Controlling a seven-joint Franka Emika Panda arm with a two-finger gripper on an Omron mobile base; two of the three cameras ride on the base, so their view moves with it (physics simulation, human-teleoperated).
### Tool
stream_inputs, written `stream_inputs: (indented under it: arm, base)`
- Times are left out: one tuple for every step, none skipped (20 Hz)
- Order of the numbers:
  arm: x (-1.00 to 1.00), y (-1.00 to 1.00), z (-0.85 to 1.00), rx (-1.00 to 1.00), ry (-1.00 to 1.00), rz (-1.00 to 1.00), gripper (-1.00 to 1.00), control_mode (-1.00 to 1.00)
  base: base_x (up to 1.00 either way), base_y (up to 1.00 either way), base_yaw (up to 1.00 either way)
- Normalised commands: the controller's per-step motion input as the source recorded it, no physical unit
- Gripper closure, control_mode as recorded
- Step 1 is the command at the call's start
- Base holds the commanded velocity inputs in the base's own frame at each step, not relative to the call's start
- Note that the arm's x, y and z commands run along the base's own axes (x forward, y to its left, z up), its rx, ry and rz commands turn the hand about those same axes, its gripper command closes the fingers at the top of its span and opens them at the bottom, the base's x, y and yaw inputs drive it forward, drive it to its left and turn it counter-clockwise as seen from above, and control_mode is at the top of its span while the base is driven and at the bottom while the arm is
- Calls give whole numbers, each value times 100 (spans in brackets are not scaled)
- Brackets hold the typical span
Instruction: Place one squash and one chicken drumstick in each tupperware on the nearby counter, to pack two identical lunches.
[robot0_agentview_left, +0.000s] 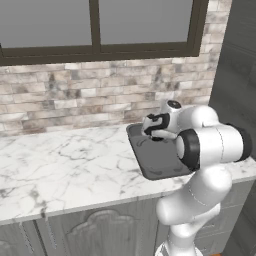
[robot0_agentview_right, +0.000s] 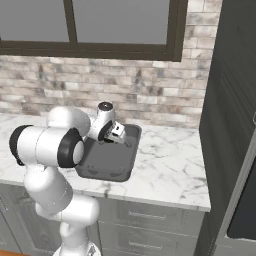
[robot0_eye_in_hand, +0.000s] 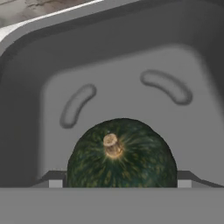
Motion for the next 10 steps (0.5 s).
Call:
stream_inputs:
  arm:
    - [44,-4,-42,0,0,0,100,-100]
    - [48,0,-34,0,0,0,100,-100]
    - [53,0,-29,0,0,0,100,-100]
    - [54,0,-28,0,0,0,100,-100]
    - [54,0,-28,0,0,0,100,-100]
    - [56,0,-29,0,0,0,100,-100]
    - [58,0,-29,0,0,0,100,-100]
    - [59,0,-27,0,0,0,-100,-100]
    - [57,0,-20,0,0,0,-100,-100]
    - [43,0,-7,0,0,0,-100,-100]
  base:
    - [0,0,0]
    - [0,0,0]
    - [0,0,0]
    - [0,0,0]
    - [0,0,0]
    - [0,0,0]
    - [0,0,0]
    - [0,0,0]
    - [0,0,0]
    - [0,0,0]
